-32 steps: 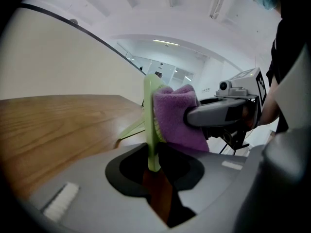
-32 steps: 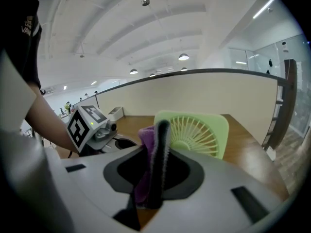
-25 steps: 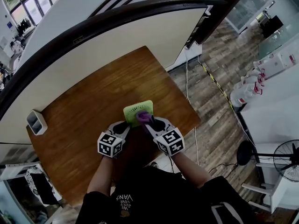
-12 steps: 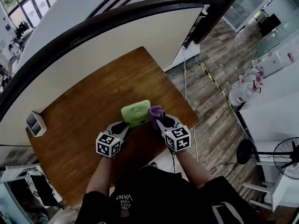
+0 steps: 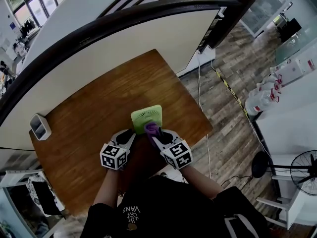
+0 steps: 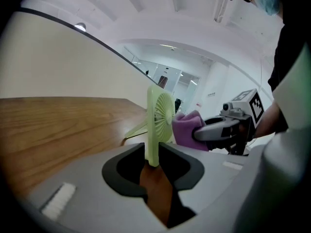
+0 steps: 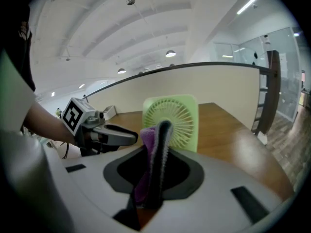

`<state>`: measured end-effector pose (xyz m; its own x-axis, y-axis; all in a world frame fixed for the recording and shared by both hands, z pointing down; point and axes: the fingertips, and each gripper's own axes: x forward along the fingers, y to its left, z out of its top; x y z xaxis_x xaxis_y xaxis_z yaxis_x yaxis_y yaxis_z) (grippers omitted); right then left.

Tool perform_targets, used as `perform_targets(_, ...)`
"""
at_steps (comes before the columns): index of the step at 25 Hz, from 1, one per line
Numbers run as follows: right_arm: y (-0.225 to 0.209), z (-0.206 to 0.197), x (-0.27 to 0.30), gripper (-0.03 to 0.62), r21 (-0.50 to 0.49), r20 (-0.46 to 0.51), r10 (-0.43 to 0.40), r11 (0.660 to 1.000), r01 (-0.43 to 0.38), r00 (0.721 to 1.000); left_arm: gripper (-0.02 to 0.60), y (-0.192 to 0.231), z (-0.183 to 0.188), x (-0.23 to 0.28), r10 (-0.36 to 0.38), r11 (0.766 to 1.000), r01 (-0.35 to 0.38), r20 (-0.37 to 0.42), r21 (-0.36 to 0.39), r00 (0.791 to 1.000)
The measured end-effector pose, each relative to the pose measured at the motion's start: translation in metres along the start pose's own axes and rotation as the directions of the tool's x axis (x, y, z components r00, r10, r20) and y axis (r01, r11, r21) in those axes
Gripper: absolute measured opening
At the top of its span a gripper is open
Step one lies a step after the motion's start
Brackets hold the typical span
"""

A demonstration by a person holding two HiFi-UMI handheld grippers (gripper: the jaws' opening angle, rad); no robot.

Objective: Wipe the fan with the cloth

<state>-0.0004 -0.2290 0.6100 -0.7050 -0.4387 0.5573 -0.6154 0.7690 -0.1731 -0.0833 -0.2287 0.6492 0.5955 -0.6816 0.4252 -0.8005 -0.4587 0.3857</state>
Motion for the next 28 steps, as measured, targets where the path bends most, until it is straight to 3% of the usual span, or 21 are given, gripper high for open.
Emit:
perform_targets(5, 0.040, -0.004, 0.028, 0.092, -0.095, -0.063, 0.112, 0.989, -0.117, 0.992, 0.078, 0.003, 0.000, -0.017, 0.056, 0.998, -0.055, 0.030, -0.027, 0.998)
perform_targets(11, 0.048, -0.008, 0.048, 0.092, -0.154, -0.109, 0.129, 0.977, -0.145, 0.986, 0.068, 0.005, 0.000, -0.031, 0.120, 0.992, -0.118, 0.050, -0.045, 0.992)
perform_targets(19, 0.022, -0.018, 0.039, 0.092, -0.116, -0.109, 0.074, 0.990, -0.087, 0.991, 0.014, 0.006, -0.001, -0.043, 0.149, 0.988, -0.148, 0.046, -0.040, 0.988)
perform_targets(28, -0.039, -0.032, 0.003, 0.092, -0.036, -0.099, -0.074, 0.997, 0.071, 0.992, 0.012, -0.008, -0.003, -0.042, 0.135, 0.990, -0.134, 0.029, -0.055, 0.990)
